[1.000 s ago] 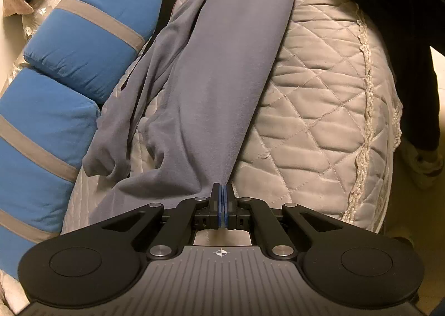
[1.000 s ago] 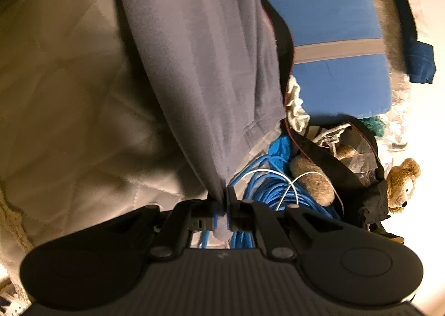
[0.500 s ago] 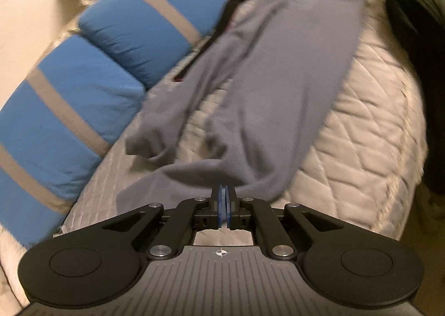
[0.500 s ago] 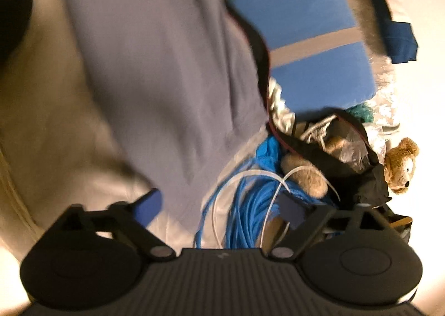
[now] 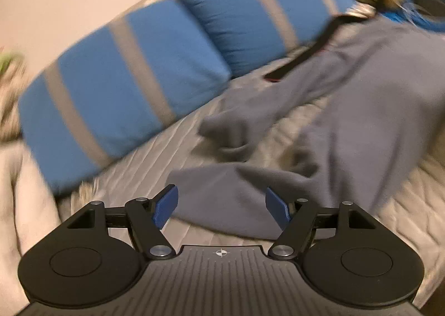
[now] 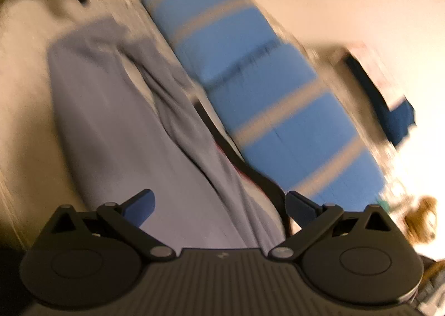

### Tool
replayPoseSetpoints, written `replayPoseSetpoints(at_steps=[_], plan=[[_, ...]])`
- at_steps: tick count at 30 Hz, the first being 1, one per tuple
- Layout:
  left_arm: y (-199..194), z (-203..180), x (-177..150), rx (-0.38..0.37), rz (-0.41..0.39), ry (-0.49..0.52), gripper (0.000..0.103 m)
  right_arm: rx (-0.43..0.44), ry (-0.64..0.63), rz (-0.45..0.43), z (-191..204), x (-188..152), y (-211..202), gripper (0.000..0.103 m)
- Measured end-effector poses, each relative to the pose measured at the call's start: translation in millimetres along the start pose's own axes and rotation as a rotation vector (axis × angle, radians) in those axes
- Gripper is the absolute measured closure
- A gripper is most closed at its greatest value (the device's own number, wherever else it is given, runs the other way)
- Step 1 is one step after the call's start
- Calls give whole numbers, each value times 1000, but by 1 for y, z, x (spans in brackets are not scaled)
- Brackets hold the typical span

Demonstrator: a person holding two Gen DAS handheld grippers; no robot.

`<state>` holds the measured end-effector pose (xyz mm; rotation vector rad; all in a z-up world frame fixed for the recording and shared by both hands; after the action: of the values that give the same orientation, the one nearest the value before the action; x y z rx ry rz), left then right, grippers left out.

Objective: Fold clothes
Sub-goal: 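Move the left tool to a sweatpants leg edge and close on it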

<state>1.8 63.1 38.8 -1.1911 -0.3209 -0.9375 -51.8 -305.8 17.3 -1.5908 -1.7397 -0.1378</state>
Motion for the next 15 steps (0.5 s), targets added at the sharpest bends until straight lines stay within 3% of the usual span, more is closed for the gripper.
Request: replayPoseSetpoints(at_steps=[3, 8, 13, 15], plan=[[14, 34, -8, 5, 58, -206, 35, 68, 26, -61, 32, 28, 5, 0], [38, 89, -41, -83, 103, -612, 35, 118, 104, -141, 86, 65, 25, 0], [57, 116, -63, -140, 76, -830, 35, 181, 261, -197, 125, 96, 40, 0], [66, 125, -72, -195, 45, -934, 35, 189, 330, -232, 136, 103, 46, 0]])
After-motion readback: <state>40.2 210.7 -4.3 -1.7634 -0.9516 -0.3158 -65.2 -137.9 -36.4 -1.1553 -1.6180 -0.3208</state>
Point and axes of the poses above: each gripper's, at about its wrist camera, not at the fingertips, and y roughly the way its jaws point, z to its left, x to its top, the point moved 1 cm from there along y, roughly the way its jaws point, and after that the axes turned 3 degrees about -x, right-handed, at the moved point
